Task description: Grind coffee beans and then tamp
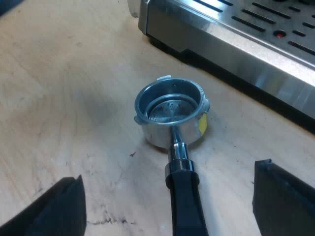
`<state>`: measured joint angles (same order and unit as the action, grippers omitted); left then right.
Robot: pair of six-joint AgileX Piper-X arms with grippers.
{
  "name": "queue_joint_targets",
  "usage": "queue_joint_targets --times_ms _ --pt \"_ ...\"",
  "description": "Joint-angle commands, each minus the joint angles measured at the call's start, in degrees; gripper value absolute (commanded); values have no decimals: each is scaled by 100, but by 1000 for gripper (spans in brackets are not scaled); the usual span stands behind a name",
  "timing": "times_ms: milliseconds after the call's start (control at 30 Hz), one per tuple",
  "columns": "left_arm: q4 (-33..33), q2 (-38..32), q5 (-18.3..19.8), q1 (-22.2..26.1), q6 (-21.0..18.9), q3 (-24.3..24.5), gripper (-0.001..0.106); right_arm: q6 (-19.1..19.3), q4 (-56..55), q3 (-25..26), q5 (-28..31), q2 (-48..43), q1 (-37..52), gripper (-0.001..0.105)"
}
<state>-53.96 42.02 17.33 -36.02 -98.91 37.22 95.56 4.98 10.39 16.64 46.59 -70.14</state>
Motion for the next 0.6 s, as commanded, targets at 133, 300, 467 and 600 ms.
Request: queue_joint_targets --times_ms 133,300,467,600 --pt "192 555 43 -28 90 492 0 -70 33 12 -21 -47 -15 71" --pt "203 1001 69 -28 155 668 0 -70 33 12 -21 -47 -15 71" --pt "214 1346 236 -28 303 699 0 -70 33 12 -21 -47 -15 71" --pt "378 1563 236 -28 347 699 0 -70 33 12 -21 -47 -15 71"
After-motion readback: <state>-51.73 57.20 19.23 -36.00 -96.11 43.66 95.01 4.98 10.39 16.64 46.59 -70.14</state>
